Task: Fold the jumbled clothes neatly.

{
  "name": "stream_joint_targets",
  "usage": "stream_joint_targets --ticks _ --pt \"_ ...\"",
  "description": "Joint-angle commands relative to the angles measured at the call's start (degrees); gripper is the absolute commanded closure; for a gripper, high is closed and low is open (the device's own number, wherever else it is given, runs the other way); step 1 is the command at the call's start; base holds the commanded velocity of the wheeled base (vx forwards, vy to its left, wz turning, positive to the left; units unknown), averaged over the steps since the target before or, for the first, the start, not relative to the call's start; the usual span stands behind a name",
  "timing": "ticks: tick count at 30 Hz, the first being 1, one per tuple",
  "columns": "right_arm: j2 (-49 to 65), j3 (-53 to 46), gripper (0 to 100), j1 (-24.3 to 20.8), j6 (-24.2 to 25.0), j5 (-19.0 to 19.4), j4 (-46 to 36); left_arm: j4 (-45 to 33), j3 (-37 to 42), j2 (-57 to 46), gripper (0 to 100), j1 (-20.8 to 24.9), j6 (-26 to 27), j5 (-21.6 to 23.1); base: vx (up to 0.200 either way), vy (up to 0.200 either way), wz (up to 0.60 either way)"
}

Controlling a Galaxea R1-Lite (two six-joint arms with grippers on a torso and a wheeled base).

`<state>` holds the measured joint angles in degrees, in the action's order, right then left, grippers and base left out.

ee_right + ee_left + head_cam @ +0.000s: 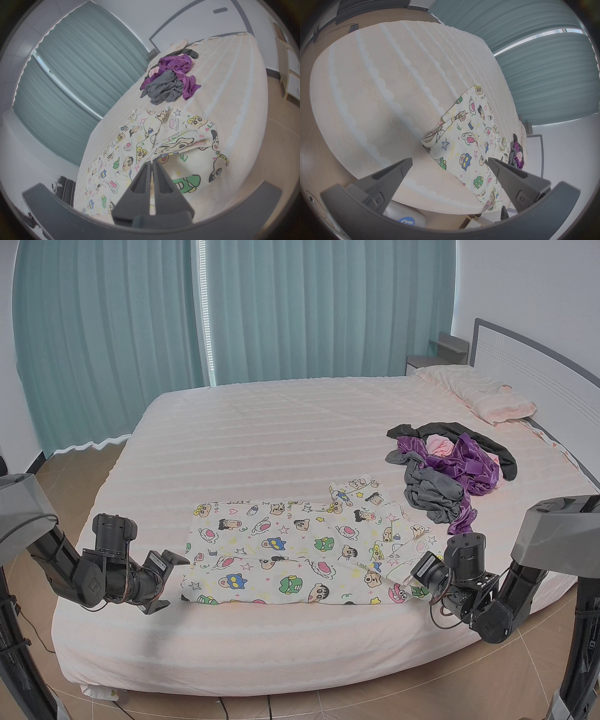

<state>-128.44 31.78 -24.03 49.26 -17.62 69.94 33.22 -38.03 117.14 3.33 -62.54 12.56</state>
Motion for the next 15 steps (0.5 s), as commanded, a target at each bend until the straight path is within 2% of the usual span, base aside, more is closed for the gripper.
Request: stream_joint_targets --ticks 1,8,15 --pt "0.12 -2.6 100 -0.85 -1.63 -0.49 1.61 0.0 -0.02 0.19 0 0.1 0.05 0.01 0.0 0.0 0.0" --pt "0.21 -5.77 100 -2.6 -6.28 -1.46 2.31 0.09 -0.02 0.37 0 0.1 0.05 0.01 0.0 0.0 0.0" --pt "-0.06 -7.35 100 -4.36 -7.07 -1.37 2.31 0.09 -0.02 0.81 0 0.36 0.05 -0.08 0.0 0.0 0.0"
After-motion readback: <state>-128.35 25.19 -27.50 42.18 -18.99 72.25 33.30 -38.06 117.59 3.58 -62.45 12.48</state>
